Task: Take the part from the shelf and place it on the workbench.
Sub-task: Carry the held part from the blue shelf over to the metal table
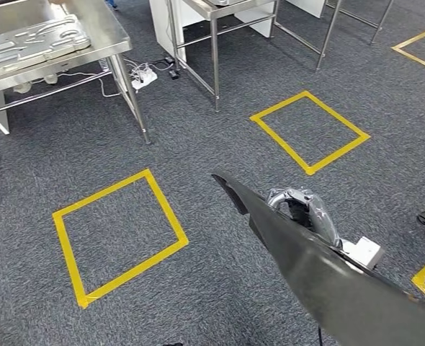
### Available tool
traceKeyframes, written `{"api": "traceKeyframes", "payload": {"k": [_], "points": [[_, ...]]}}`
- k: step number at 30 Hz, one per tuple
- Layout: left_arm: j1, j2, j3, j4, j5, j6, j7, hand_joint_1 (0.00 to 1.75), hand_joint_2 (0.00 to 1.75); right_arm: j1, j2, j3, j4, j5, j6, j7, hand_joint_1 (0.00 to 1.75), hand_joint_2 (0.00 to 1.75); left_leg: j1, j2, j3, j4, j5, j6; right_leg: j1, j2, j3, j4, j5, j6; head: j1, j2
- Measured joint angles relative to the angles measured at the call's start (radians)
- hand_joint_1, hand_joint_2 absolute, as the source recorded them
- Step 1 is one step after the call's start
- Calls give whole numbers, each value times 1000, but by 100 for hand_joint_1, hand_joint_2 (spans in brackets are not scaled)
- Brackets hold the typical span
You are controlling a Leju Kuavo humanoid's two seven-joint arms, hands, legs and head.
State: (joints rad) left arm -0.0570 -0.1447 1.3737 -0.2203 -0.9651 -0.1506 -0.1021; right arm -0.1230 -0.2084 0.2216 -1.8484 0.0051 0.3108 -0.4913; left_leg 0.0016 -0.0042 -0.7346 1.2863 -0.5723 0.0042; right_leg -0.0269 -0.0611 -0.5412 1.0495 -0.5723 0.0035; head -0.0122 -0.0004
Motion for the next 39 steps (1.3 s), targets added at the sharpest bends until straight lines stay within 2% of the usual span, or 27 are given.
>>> {"api": "traceKeyframes", "payload": {"k": [1,3,5,7,9,10,11,12,13,14,15,16,18,20,22,23,25,26,28,29,30,31,33,35,37,38,39], "points": [[1,1,0,0,0,-3,-6,0,175,0,0,-1,0,-1,0,-1,175,175,-2,12,29,-64,40,7,1,-12,8,0,-6,1,0,0],[-1,5,0,0,0,-9,-18,0,175,1,1,-2,-2,-3,0,-4,175,175,-15,52,81,-173,84,24,5,-35,21,-2,-17,8,0,0],[-5,9,0,0,0,-16,-31,0,175,1,3,-3,-2,-3,0,-9,175,175,-27,69,95,-206,77,37,8,-56,26,-5,-24,18,0,0],[-4,11,0,0,0,-21,-40,0,175,-2,6,-3,-1,-3,0,-13,175,175,-25,50,99,-219,75,44,8,-67,36,-10,-30,28,0,0],[-2,14,1,0,1,-24,-46,0,175,-5,9,-4,-1,-4,0,-16,175,175,-17,29,112,-233,77,51,6,-20,31,19,-53,34,0,0],[-4,15,1,0,1,-26,-49,0,175,-4,9,-4,0,-4,1,-17,175,175,-13,19,119,-238,77,54,5,14,9,66,-78,36,1,0],[-7,16,1,0,1,-28,-52,0,175,-2,9,-5,1,-4,1,-18,175,175,-12,6,122,-239,75,57,5,40,-25,129,-104,36,2,0],[-10,16,1,0,0,-31,-54,0,175,1,10,-5,2,-4,1,-18,175,175,-12,-7,123,-239,74,59,6,51,-64,195,-126,37,2,0],[-11,16,1,0,0,-33,-56,0,175,3,10,-5,4,-4,1,-18,175,175,-12,-22,126,-238,72,60,6,55,-97,242,-133,39,2,0],[-12,16,1,0,0,-35,-57,0,175,4,10,-5,4,-4,2,-19,175,175,-12,-36,128,-238,71,60,6,56,-115,256,-119,41,2,0],[-12,16,1,0,-1,-36,-58,0,175,5,11,-5,4,-4,2,-20,175,175,-11,-51,132,-237,69,58,5,59,-115,231,-86,42,2,0],[-11,16,1,0,-1,-36,-59,0,175,5,11,-5,4,-4,2,-20,175,175,-10,-67,136,-237,66,56,4,67,-99,174,-39,44,2,0],[-12,16,2,0,-1,-38,-61,0,175,5,12,-5,4,-4,3,-21,175,175,-10,-96,140,-233,60,48,-1,111,-58,55,26,42,2,0],[-14,16,2,0,-2,-38,-64,0,175,6,12,-6,3,-4,4,-21,175,175,-8,-121,134,-229,58,39,-1,139,-40,6,35,34,2,0],[-10,18,2,0,-2,-39,-66,0,175,4,15,-6,2,-4,4,-21,175,175,-5,-138,129,-230,57,31,-1,120,-34,0,32,23,2,0],[-7,19,2,0,-3,-40,-67,0,175,2,17,-5,2,-4,4,-21,175,175,-6,-126,126,-224,53,26,-3,107,-30,-3,31,17,1,0],[-8,20,2,0,-3,-43,-68,0,175,1,22,-5,1,-4,4,-21,175,175,-7,-70,100,-170,22,13,-7,77,-20,-7,27,5,-1,0],[-10,19,2,0,-3,-45,-68,0,175,2,23,-5,1,-4,4,-21,175,175,-5,-39,72,-117,-2,5,-6,62,-16,-7,23,1,-3,0],[-14,19,2,0,-2,-48,-69,0,175,3,25,-5,1,-4,4,-20,175,175,3,-14,11,-7,-38,-5,-6,30,-7,-7,14,-2,-3,0],[-13,19,2,0,-2,-50,-69,0,175,3,26,-5,1,-4,4,-20,175,175,6,-10,-4,16,-35,-8,-6,14,-1,-7,9,-1,-3,0],[-11,19,2,0,-1,-51,-69,0,175,3,26,-4,1,-4,4,-20,175,175,9,-6,-2,4,-13,-10,-6,1,5,-7,3,0,-3,0],[-10,19,2,0,-1,-52,-69,0,175,3,27,-4,1,-4,4,-19,175,175,10,3,18,-41,22,-9,-6,-12,14,-7,-3,2,-3,0],[-9,19,2,0,0,-55,-70,0,175,2,28,-4,1,-4,5,-17,175,175,2,43,69,-150,77,0,-4,-35,29,-8,-16,11,-3,0],[-12,19,2,0,0,-58,-71,0,175,0,28,-4,1,-4,6,-14,175,175,-9,73,92,-202,81,16,2,-55,37,-10,-24,22,-3,0],[-11,19,2,0,0,-59,-71,0,175,-2,29,-4,1,-4,6,-13,175,175,-12,59,94,-212,73,28,5,-76,45,-18,-29,33,-3,0],[-8,19,2,0,0,-59,-72,0,175,-3,30,-4,1,-4,7,-13,175,175,-10,47,99,-218,73,32,4,-71,52,-19,-35,38,-3,0],[-7,19,2,0,1,-60,-72,0,175,-5,31,-4,1,-4,7,-13,175,175,-7,37,105,-225,73,36,3,-51,52,-7,-46,41,-2,0]]}}
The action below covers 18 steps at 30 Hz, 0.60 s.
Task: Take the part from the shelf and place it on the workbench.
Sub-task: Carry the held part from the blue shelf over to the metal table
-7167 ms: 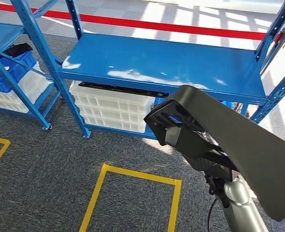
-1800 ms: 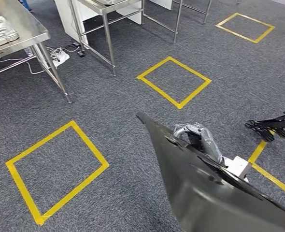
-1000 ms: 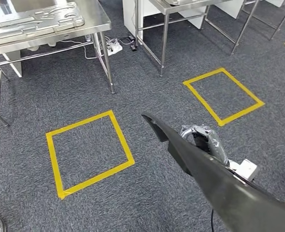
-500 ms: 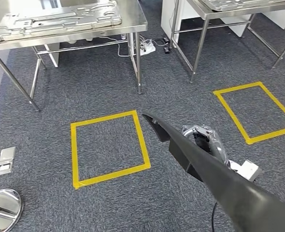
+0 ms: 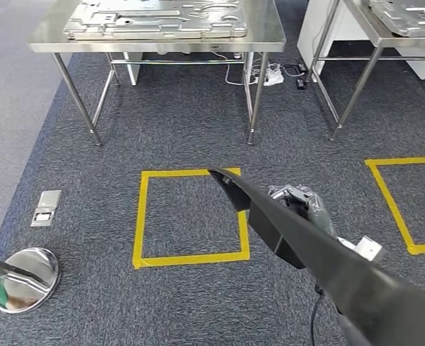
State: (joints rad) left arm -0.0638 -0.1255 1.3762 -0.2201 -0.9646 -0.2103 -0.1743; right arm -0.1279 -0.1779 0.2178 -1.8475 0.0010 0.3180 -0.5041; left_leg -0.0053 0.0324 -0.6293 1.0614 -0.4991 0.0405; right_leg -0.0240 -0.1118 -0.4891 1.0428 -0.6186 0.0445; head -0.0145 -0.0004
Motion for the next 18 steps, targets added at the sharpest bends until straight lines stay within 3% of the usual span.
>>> {"api": "traceKeyframes", "payload": {"k": [1,3,4,5,6,7,9,10,12,14,18], "points": [[-1,0,0,0,0,-1,0,0,175,-1,0,-1,0,0,0,0,175,175,4,-11,7,-6,0,5,-1,31,-12,33,-20,1,1,0],[-6,-1,1,0,2,-5,-1,0,175,2,0,-2,1,0,1,1,175,175,5,-36,13,-9,-1,12,-2,91,-75,154,-71,-2,2,0],[-8,-2,2,0,4,-7,-1,0,175,5,0,-2,2,0,2,1,175,175,5,-50,15,-9,-3,15,-2,102,-114,214,-87,-2,2,0],[-8,-3,3,0,6,-9,-1,0,175,7,0,-3,3,0,3,2,175,175,4,-62,17,-9,-4,16,-1,106,-142,249,-85,-2,2,0],[-8,-3,3,0,8,-10,-1,0,175,8,0,-2,3,-1,3,2,175,175,4,-73,21,-9,-7,17,-1,107,-154,248,-63,-1,2,0],[-6,-3,4,0,9,-10,-1,0,175,8,0,-2,3,-2,4,2,175,175,4,-82,26,-8,-10,16,-2,108,-148,209,-22,0,2,0],[-5,-3,5,0,11,-12,-1,0,175,7,0,-2,4,-4,5,2,175,175,3,-96,34,-4,-18,10,-2,115,-114,88,61,0,2,0],[-5,-3,5,0,12,-14,-2,0,175,6,1,-2,4,-6,6,2,175,175,2,-101,34,-1,-22,6,-2,120,-99,42,81,-2,2,0],[-5,-3,6,0,13,-15,-2,0,175,7,2,-2,3,-10,7,1,175,175,-2,-105,31,3,-26,7,-2,128,-90,11,83,-5,1,0],[-4,-3,6,0,14,-17,-2,0,175,8,5,-2,2,-13,7,1,175,175,-2,-104,33,0,-26,13,-2,130,-88,6,81,-7,1,0],[-6,-3,6,0,15,-19,-2,0,175,7,10,-2,1,-15,6,1,175,175,-1,-104,39,-8,-25,12,0,131,-87,6,78,-12,1,0]]}}
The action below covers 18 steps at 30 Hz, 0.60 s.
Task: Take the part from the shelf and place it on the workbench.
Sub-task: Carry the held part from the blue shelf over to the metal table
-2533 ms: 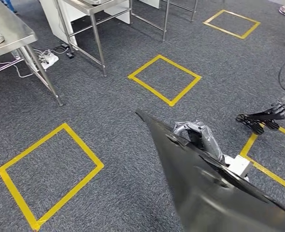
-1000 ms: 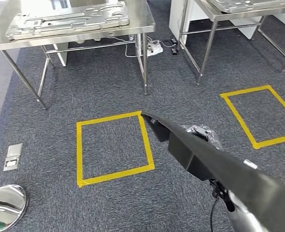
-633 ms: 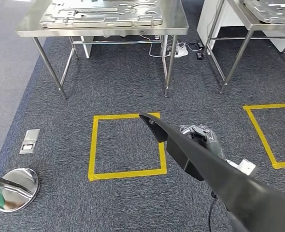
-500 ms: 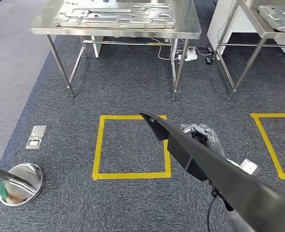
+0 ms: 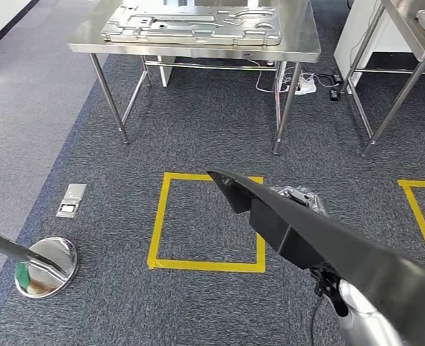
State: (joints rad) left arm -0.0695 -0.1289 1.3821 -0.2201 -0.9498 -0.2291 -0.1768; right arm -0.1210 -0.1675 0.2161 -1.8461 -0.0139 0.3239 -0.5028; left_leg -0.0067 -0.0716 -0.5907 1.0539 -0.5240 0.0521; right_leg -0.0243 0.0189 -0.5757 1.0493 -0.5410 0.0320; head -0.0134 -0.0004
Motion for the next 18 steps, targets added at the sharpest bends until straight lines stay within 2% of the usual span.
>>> {"api": "traceKeyframes", "payload": {"k": [3,8,18], "points": [[0,0,0,0,1,-1,-1,0,175,0,4,0,0,0,-1,0,175,175,1,0,1,-2,0,-2,1,0,0,1,-2,-3,0,0],[0,0,0,0,2,-3,-3,0,175,0,6,0,0,0,-2,0,175,175,2,0,1,-2,-3,-16,2,0,1,1,-4,-6,0,0],[0,0,0,0,1,-4,-5,0,175,0,11,0,0,0,-3,0,175,175,-2,1,1,-2,-4,-17,-1,0,5,-4,-4,-5,0,0]]}}
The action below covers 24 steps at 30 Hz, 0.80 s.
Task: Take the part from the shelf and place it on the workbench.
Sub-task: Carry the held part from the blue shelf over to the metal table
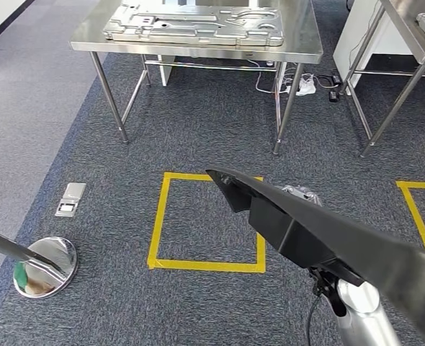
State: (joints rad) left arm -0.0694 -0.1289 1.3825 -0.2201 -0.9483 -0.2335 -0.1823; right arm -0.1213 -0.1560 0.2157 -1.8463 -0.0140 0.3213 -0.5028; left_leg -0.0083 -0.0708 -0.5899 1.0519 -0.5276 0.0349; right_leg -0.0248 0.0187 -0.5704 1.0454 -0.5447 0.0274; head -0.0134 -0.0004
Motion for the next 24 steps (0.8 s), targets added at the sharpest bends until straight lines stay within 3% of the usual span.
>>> {"api": "traceKeyframes", "payload": {"k": [5,9,11,13,14,15,16,18,19,21,24], "points": [[0,0,0,0,0,0,-1,0,175,0,1,-1,0,-1,1,0,175,175,-2,0,0,2,-1,1,-3,0,1,-3,1,2,0,0],[0,0,0,0,-1,0,-4,0,175,0,4,-2,-3,-2,1,-1,175,175,-3,5,16,-22,9,26,-7,-2,10,-14,4,19,0,0],[0,0,0,0,-2,0,-4,0,175,-1,4,-3,-6,-2,2,-1,175,175,4,11,37,-52,21,35,-3,-6,-7,35,-27,19,0,0],[0,0,0,0,-3,0,-5,0,175,0,4,-5,-6,-1,2,-2,175,175,6,15,45,-58,21,36,-4,-8,-67,149,-82,21,1,0],[0,0,0,0,-3,0,-5,0,175,2,4,-6,-5,-1,2,-2,175,175,7,15,46,-58,19,34,-6,-8,-96,202,-99,25,1,0],[1,0,0,0,-3,-1,-5,0,175,4,4,-7,-5,-1,2,-2,175,175,9,15,47,-57,16,30,-8,-8,-114,227,-97,30,1,0],[1,0,0,0,-3,-1,-5,0,175,4,4,-7,-5,-1,3,-2,175,175,13,15,49,-55,12,25,-10,-8,-113,216,-77,36,1,0],[2,0,0,0,-3,-2,-5,0,175,4,4,-8,-5,-1,3,-2,175,175,22,13,53,-42,-3,8,-17,-7,-65,105,-8,51,1,0],[1,0,0,0,-3,-2,-6,0,175,4,4,-8,-4,-1,3,-2,175,175,25,11,52,-31,-13,-3,-18,-3,-39,50,14,53,1,0],[0,1,0,0,-3,-3,-6,0,175,4,5,-9,-3,-1,4,-1,175,175,24,8,50,-17,-28,-18,-18,4,-17,5,20,38,0,0],[0,1,0,0,-3,-3,-6,0,175,4,7,-11,-3,-1,5,-1,175,175,24,10,51,-12,-36,-25,-17,0,-15,9,12,9,-2,0]]}}
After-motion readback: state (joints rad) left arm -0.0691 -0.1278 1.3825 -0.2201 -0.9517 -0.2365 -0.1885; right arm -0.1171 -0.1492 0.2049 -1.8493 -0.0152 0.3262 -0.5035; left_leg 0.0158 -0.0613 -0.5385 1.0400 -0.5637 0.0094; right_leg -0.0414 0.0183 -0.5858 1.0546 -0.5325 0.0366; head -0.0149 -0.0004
